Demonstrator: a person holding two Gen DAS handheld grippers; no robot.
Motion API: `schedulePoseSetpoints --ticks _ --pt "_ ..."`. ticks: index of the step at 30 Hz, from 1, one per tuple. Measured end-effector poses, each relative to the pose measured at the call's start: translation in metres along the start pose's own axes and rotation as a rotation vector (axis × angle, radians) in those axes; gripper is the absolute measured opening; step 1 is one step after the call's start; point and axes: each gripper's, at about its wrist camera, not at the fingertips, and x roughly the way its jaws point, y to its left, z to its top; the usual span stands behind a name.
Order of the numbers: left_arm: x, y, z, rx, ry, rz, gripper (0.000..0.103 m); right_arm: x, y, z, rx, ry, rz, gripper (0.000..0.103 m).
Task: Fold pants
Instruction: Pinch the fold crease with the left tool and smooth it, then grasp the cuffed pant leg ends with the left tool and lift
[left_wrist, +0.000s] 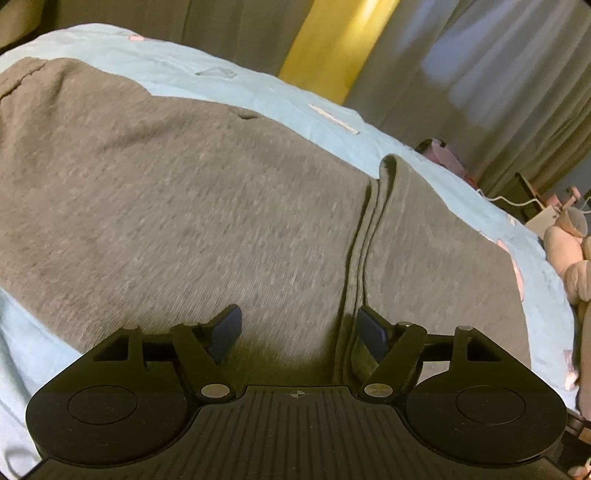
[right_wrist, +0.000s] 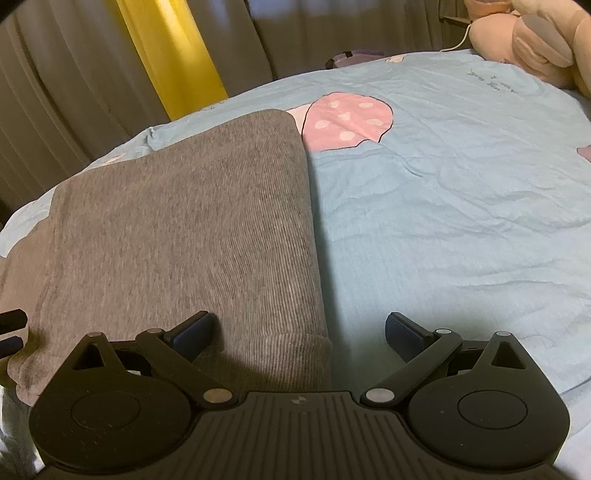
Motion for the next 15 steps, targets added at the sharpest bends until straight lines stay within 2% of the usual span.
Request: schedulePoseSetpoints --ticks 6,9,12,15 --pt "-0.001 0.001 -0.001 -0.011 -0.002 -0.021 0.081 -0.001 0.001 0.000 0.000 -0.021 -0.002 0.099" --pt "-0.004 0.006 0.000 -0.038 -0.015 -0.034 0.081 -0.005 0.002 0.000 -0.006 -0.061 -0.020 0.099" --pt "-0.011 0.020 0.003 -0.129 -0.060 -0.057 0.081 -0.016 0.010 -0.002 -0.052 -0.161 -0.074 0.099" --pt "-0.019 0.041 0.006 -0.259 -0.111 -0.089 0.081 -0.025 0.022 -0.006 -0.119 -0.233 -0.073 0.099"
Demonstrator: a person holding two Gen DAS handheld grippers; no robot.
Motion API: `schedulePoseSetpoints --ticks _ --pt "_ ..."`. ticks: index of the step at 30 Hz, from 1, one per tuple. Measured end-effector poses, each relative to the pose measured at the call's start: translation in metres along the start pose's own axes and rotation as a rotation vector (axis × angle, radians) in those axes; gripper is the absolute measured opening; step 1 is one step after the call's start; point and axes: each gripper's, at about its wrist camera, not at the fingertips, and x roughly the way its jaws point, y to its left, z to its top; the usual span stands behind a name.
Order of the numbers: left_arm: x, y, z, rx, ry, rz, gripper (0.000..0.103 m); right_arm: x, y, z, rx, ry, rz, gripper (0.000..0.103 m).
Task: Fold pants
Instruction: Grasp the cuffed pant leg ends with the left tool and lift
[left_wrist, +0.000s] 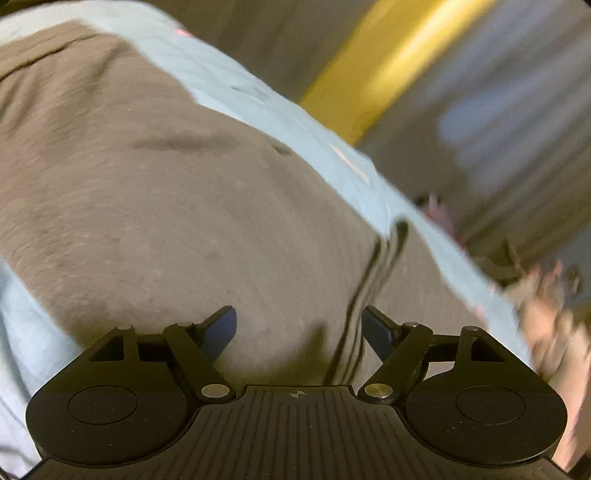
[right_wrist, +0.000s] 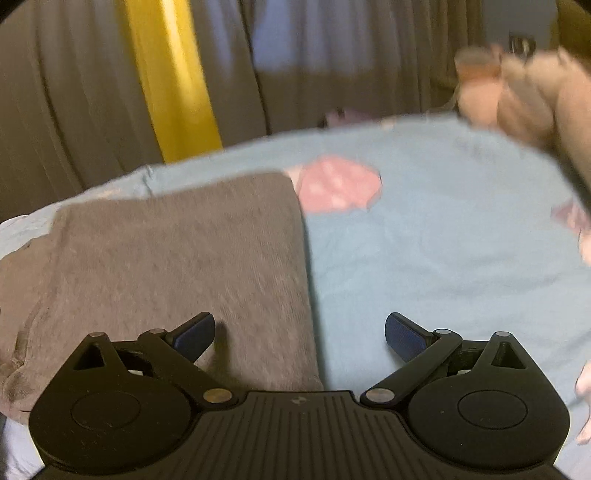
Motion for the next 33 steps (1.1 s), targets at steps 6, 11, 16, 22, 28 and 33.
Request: schedulePoseSetpoints --ticks 6,11,16,22,28,33 --pt "-0.042 0.044 0.020 -0.238 -0.249 0.061 0.081 -0.018 0.019 -0.003 -0.111 -0.098 0.038 0.099" --pt "-0.062 0.099 0.038 -0.437 -0.316 0.117 0.081 0.002 0.023 -0.002 -0.133 0.028 0.034 0.099" --pt "-0.080 0.166 0.046 -0.603 -0.326 0.003 0.081 0.026 0.015 0.000 -0.054 0.144 0.053 0.099" --pt "-0.100 0.208 0.060 -0.595 -0.325 -0.022 0.083 0.037 0.008 0.003 -0.010 0.153 0.068 0.099" --pt "-0.093 0.231 0.074 -0.613 -0.302 -0.050 0.083 0.043 0.008 0.003 -0.002 0.149 0.066 0.099" --pt "-0.073 0.237 0.090 -0.581 -0.265 -0.067 0.083 0.042 0.009 0.002 0.004 0.148 0.062 0.099"
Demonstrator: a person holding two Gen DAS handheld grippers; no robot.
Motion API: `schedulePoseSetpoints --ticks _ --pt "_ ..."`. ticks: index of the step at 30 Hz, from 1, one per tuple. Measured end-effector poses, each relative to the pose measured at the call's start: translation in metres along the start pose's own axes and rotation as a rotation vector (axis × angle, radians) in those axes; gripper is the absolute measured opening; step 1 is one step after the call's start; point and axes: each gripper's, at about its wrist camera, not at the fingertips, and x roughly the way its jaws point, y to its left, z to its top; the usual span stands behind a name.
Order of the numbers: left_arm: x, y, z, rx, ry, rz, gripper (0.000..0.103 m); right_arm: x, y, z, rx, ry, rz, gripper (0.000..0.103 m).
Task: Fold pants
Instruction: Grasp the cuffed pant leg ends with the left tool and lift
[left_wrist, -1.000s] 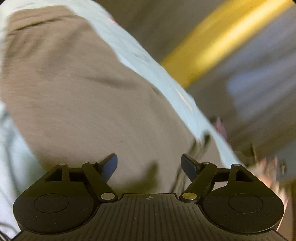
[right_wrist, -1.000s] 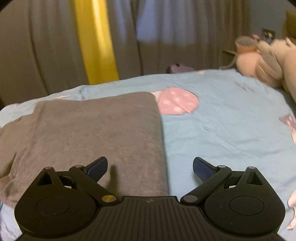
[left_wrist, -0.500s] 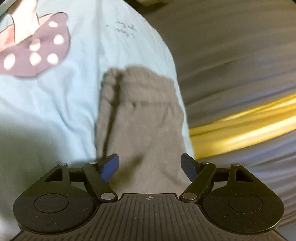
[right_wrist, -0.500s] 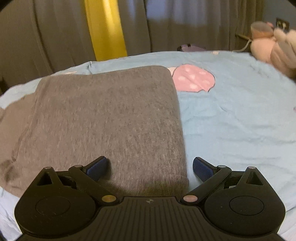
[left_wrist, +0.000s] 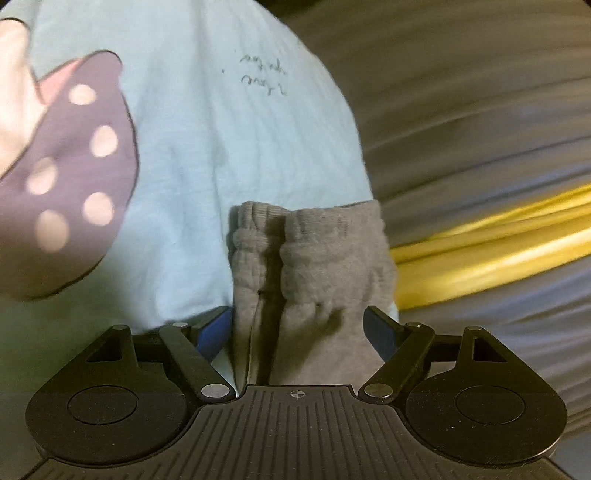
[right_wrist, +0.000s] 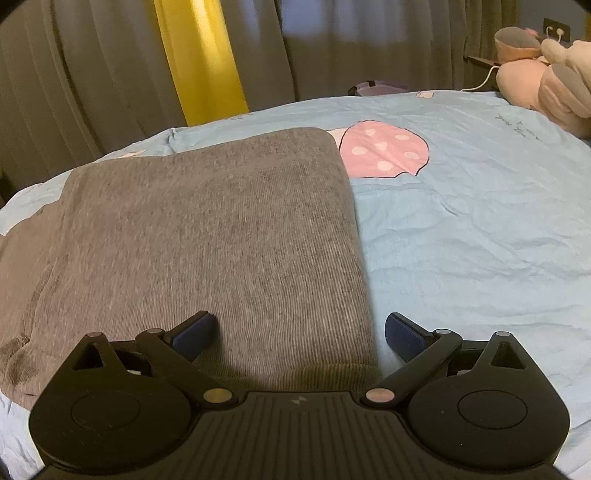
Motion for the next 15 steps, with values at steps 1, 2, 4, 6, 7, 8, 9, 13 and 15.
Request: schedulePoseSetpoints --ticks 1,2,4,6,7,8,9,13,15 --pt "0.003 0.000 0.002 -0.002 0.004 -0.005 0.083 0.000 0.000 0.000 0.000 -0.001 -0.001 0.099" --pt "0.004 -0.001 0.003 -0.008 0.008 -0.011 0.082 0.000 0.001 0.000 0.001 -0.002 -0.002 0.099" --pt "0.008 -0.003 0.009 -0.019 0.022 0.002 0.073 -0.001 0.001 -0.001 0.004 -0.007 -0.001 0.099" --pt "0.013 -0.004 0.015 0.005 0.035 0.017 0.054 -0.001 0.001 -0.001 0.009 -0.010 0.002 0.099" --pt "0.014 -0.006 0.016 0.021 0.034 0.019 0.051 -0.001 0.000 -0.001 0.013 -0.012 0.004 0.099" --pt "0.012 -0.009 0.014 0.051 0.028 0.011 0.044 0.000 0.000 -0.001 0.018 -0.014 0.005 0.099" --pt "0.014 -0.013 0.013 0.082 0.021 0.008 0.041 0.000 0.000 -0.001 0.021 -0.014 0.005 0.099" --pt "0.001 -0.036 0.006 0.211 -0.001 -0.061 0.026 -0.001 0.000 -0.001 0.020 -0.016 0.003 0.099" --pt "-0.008 -0.058 0.001 0.301 -0.009 -0.093 0.022 -0.002 0.000 0.000 0.024 -0.019 0.006 0.099"
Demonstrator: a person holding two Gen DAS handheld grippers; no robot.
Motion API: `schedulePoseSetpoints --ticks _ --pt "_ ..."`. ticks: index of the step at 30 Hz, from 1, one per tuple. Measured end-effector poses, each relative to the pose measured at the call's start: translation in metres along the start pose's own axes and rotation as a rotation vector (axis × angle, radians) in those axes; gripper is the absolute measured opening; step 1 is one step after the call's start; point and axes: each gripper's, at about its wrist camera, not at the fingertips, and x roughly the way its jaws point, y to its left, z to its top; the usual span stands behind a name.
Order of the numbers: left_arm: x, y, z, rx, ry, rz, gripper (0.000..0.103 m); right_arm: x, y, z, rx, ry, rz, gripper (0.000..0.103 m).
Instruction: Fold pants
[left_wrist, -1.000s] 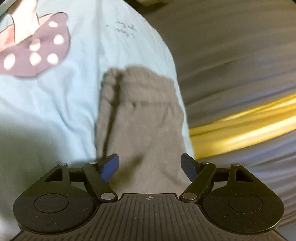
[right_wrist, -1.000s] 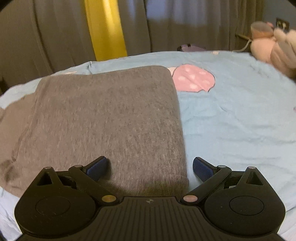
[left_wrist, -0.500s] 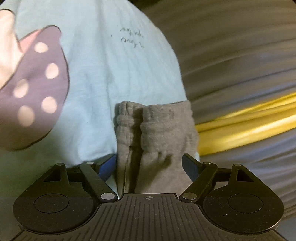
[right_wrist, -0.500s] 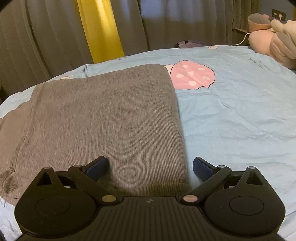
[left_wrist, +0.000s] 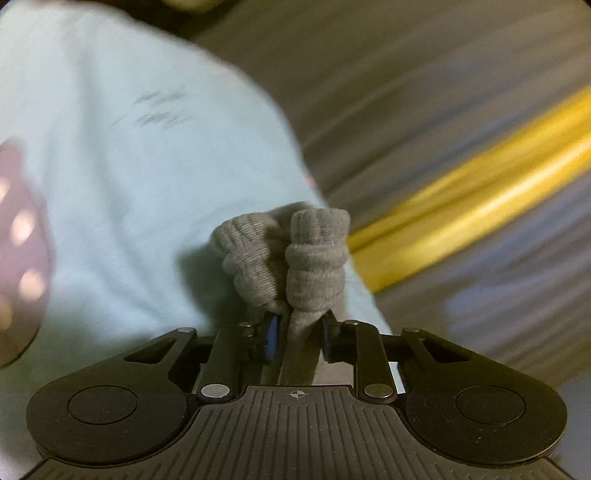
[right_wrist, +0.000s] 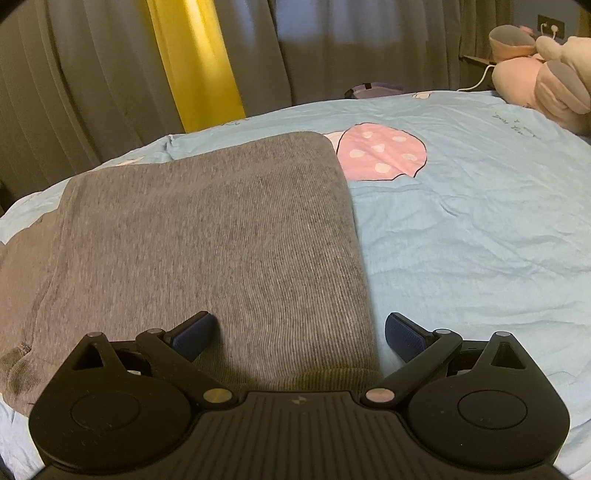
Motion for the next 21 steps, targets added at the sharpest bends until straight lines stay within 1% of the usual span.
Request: schedulePoseSetpoints --ticks 2,3,5,7,9,11,12,14,16,17,18,19,20,21 --pt "-0.004 -0.026 0.000 0.105 -0.008 -0.019 0.017 -0.002 -0.001 0.000 0.007 -0.005 0.003 0.099" --pt "-0.008 -0.047 -0.002 0.182 -0.012 -0.032 0.017 -0.002 -0.002 0.001 0.012 -0.009 0.004 0.099" --pt "-0.012 -0.081 -0.011 0.299 -0.006 -0.084 0.016 -0.007 -0.004 0.002 0.026 -0.027 0.013 0.099" --pt "-0.016 -0.118 -0.030 0.437 0.005 -0.135 0.016 -0.012 -0.006 0.003 0.039 -0.053 0.032 0.099" --pt "-0.015 -0.155 -0.055 0.555 0.045 -0.201 0.016 -0.018 -0.009 0.003 0.054 -0.082 0.045 0.099" --pt "-0.008 -0.189 -0.091 0.666 0.117 -0.279 0.015 -0.024 -0.012 0.003 0.074 -0.111 0.060 0.099" --pt "-0.005 -0.201 -0.108 0.707 0.143 -0.303 0.015 -0.026 -0.014 0.004 0.084 -0.118 0.068 0.099" --pt "0.010 -0.223 -0.152 0.798 0.249 -0.345 0.016 -0.030 -0.018 0.005 0.107 -0.130 0.084 0.099" --pt "0.028 -0.235 -0.195 0.882 0.353 -0.345 0.016 -0.035 -0.021 0.004 0.123 -0.139 0.092 0.099" --pt "0.036 -0.239 -0.219 0.932 0.412 -0.334 0.020 -0.037 -0.022 0.004 0.126 -0.145 0.098 0.099" --pt "0.043 -0.241 -0.240 0.966 0.472 -0.314 0.021 -0.040 -0.022 0.004 0.128 -0.148 0.109 0.099" --pt "0.048 -0.241 -0.252 0.969 0.518 -0.304 0.021 -0.042 -0.022 0.003 0.129 -0.149 0.118 0.099" --pt "0.050 -0.241 -0.260 0.959 0.549 -0.308 0.026 -0.045 -0.022 0.003 0.128 -0.152 0.130 0.099" --pt "0.050 -0.241 -0.262 0.934 0.562 -0.322 0.033 -0.047 -0.022 0.002 0.126 -0.154 0.143 0.099"
